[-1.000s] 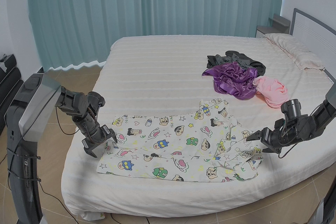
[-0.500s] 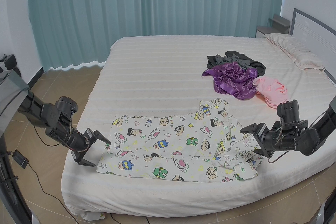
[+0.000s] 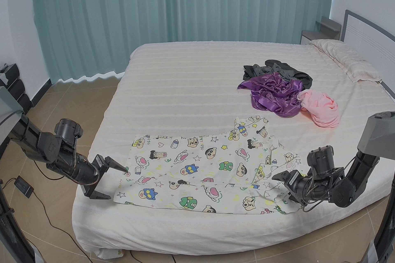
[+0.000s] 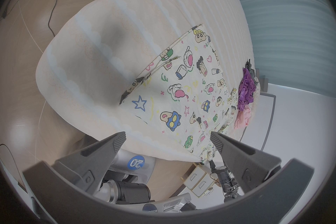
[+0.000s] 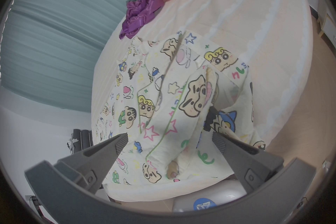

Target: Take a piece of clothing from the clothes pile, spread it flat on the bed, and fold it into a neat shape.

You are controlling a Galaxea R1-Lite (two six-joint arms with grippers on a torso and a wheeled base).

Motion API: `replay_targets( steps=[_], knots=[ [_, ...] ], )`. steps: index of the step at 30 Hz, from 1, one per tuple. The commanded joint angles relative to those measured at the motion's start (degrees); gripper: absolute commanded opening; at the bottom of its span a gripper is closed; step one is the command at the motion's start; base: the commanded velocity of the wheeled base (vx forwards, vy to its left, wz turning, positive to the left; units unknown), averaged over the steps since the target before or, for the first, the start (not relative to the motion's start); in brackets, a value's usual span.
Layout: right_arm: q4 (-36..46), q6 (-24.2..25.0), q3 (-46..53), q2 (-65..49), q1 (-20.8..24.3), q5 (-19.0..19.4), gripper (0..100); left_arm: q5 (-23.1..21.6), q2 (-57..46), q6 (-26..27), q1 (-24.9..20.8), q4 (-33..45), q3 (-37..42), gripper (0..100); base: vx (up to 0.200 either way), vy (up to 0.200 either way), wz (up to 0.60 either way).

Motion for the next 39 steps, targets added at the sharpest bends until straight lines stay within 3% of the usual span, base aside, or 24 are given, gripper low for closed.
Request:
replay_targets(
  steps=[1, 15, 16, 39],
  knots=[
    [-1.59, 0.04, 0.13, 1.84, -0.2, -0.56, 100, 0.06, -0.26, 0.0, -0.02, 0.04, 0.18, 100, 0.0, 0.0, 0.0],
    [-9.5, 0.04, -0.31, 7.11, -0.64, -3.81, 100, 0.15, -0.17, 0.09, -0.37, 0.04, 0.27, 100, 0.0, 0.0, 0.0],
    [-9.67, -0.05, 0.13, 6.76, -0.64, -4.34, 0, 0.24, -0.17, 0.09, -0.37, 0.04, 0.27, 100, 0.0, 0.0, 0.0],
    [-7.12, -0.75, 4.43, -6.34, 2.53, -6.01, 0, 0.32, -0.08, 0.09, -0.45, -0.05, 0.36, 100, 0.0, 0.0, 0.0]
  ],
)
